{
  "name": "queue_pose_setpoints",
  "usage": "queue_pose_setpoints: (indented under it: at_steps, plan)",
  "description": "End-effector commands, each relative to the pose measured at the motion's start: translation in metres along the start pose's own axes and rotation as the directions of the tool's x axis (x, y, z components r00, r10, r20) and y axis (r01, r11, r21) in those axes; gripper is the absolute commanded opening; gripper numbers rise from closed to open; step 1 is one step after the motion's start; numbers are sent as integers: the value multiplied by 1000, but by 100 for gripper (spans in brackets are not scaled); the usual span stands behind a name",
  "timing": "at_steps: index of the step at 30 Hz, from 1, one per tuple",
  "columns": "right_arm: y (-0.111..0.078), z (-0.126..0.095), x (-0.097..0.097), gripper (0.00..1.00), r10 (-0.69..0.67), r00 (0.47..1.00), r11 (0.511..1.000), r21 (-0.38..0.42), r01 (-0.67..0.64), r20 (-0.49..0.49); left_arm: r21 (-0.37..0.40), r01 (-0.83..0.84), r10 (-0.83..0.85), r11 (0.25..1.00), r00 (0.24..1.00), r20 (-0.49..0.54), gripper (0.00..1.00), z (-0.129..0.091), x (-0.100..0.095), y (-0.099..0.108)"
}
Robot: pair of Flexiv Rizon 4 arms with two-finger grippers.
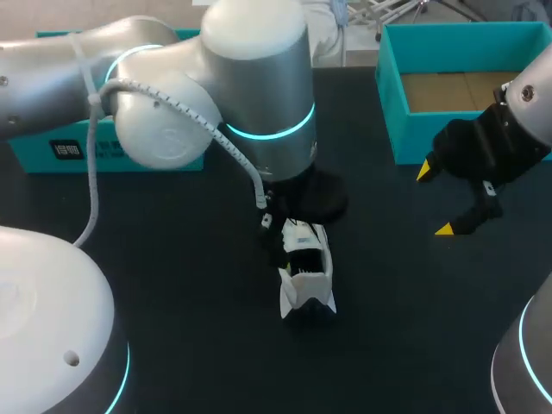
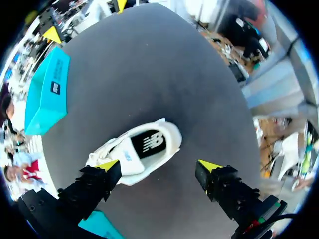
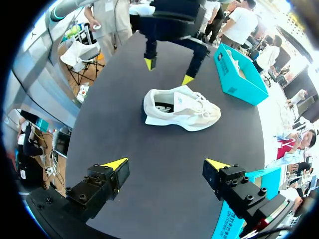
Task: Take the shoe out of the shoebox, open the shoe tongue, remove and reinsert the insole, then place the shoe into the shoebox
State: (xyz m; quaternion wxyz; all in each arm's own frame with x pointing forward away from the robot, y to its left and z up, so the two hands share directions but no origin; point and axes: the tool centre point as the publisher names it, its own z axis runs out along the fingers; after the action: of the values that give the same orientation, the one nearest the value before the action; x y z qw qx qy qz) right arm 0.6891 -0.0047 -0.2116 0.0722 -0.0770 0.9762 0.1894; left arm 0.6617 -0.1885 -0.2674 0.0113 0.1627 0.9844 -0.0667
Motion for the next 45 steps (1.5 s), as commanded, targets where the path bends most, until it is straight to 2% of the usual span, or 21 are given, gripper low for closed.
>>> queue_pose_setpoints:
  at_steps: [1, 4, 10, 21, 32, 34, 37, 39, 40, 42, 43, 45]
  plan:
    - [1, 1, 0, 100, 1, 1000, 1000, 3, -1, 0, 40, 59, -59, 997, 998, -1, 100, 16, 18, -5]
    - [1, 1, 0, 100, 1, 1000, 1000, 3, -1, 0, 54, 65, -67, 996, 998, 23, 100, 29, 26, -11]
    - [1, 1, 0, 100, 1, 1000, 1000, 3, -1, 0, 58, 87, -88, 995, 996, 12, 100, 60, 26, -17]
    - [1, 1, 0, 100, 1, 1000, 1000, 3, -1, 0, 53, 176, -176, 983, 984, -13, 100, 100, 22, -21]
    - [1, 1, 0, 100, 1, 1000, 1000, 3, -1, 0, 47, 228, -226, 973, 973, -33, 100, 123, 32, -22]
    - [1, 1, 0, 100, 1, 1000, 1000, 3, -1, 0, 47, 244, -242, 969, 969, -42, 89, 126, 32, -23]
    - [1, 1, 0, 100, 1, 1000, 1000, 3, -1, 0, 52, 259, -256, 964, 965, -56, 49, 129, 33, -23]
    - [1, 1, 0, 100, 1, 1000, 1000, 3, -1, 0, 49, 260, -257, 964, 964, -63, 35, 130, 35, -24]
    - [1, 1, 0, 100, 1, 1000, 1000, 3, -1, 0, 44, 260, -256, 965, 964, -69, 23, 131, 35, -24]
    - [1, 1, 0, 100, 1, 1000, 1000, 3, -1, 0, 41, 260, -256, 965, 963, -82, 13, 132, 36, -23]
    - [1, 1, 0, 100, 1, 1000, 1000, 3, -1, 0, 44, 262, -257, 964, 962, -96, 0, 132, 36, -23]
    - [1, 1, 0, 100, 1, 1000, 1000, 3, -1, 0, 41, 263, -257, 964, 960, -115, 0, 133, 36, -22]
